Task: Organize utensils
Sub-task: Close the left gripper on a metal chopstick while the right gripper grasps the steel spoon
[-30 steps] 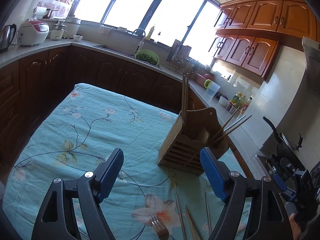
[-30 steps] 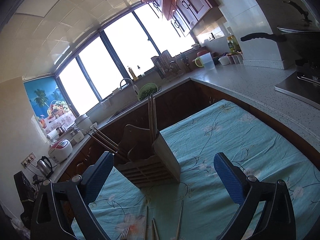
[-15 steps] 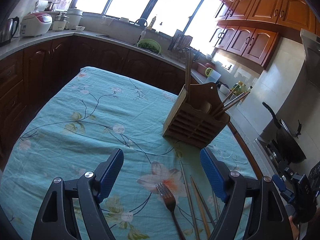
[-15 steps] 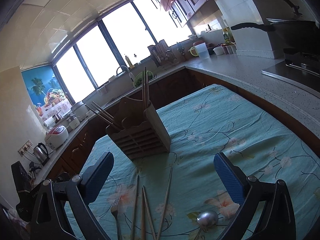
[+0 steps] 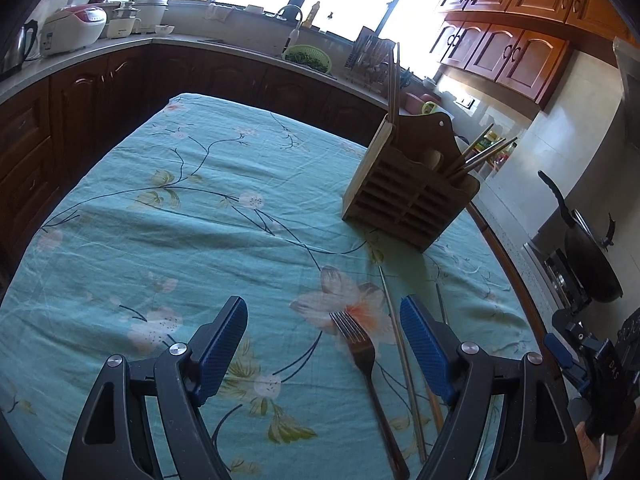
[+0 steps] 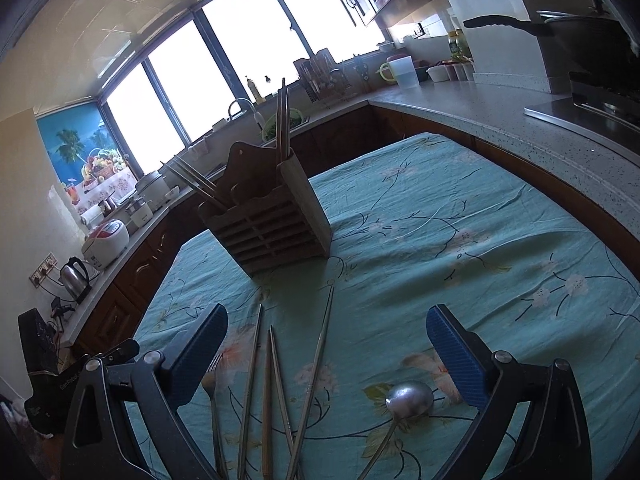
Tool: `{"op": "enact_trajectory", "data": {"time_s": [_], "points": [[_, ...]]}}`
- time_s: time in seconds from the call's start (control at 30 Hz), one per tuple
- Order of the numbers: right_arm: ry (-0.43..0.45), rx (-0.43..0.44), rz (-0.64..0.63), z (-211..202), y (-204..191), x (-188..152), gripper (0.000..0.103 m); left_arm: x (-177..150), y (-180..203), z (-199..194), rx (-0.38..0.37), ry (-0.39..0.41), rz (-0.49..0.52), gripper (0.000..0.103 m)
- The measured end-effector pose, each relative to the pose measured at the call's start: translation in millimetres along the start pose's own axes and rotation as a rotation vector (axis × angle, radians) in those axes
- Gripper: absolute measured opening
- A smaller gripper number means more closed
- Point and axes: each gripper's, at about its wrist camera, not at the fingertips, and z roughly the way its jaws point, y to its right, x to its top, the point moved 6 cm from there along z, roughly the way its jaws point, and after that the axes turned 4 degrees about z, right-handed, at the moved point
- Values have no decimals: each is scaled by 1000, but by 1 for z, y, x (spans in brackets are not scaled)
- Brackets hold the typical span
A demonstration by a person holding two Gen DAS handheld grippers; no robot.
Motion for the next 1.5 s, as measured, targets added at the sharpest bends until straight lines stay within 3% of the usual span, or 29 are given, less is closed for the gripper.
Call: {"op": "enact_trajectory", "data": {"time_s": [0.17,0.3,0.47,0.67,0.8,0.93,1.03,1.17,1.3,1.5], "points": [[-45,-42,-38,-9,6,-19,99,-17,6,7,-22,-59,6,78],[-118,-49,-14,-14,19,-44,92,-26,12,18,-45,-106,16,77],[-195,-56,4,-8,28,-63,66,-31,18,35,-79,-156,16,76],[-303,-42,61,13,36,-78,45,-35,23,63,-130,-249,-2,58],[-304,-8,96,17,39,-74,42,-31,29,76,-135,-256,19,55],[-314,33,170,26,48,-67,29,-27,36,91,-146,-261,28,50],[-317,63,222,29,54,-65,25,-24,37,101,-157,-263,21,42],[-316,82,243,31,57,-63,21,-21,32,112,-180,-278,-6,24],[-323,76,239,36,58,-63,6,-21,31,121,-238,-288,-43,14],[-321,94,214,33,52,-63,2,-25,37,122,-249,-289,-28,6]]}}
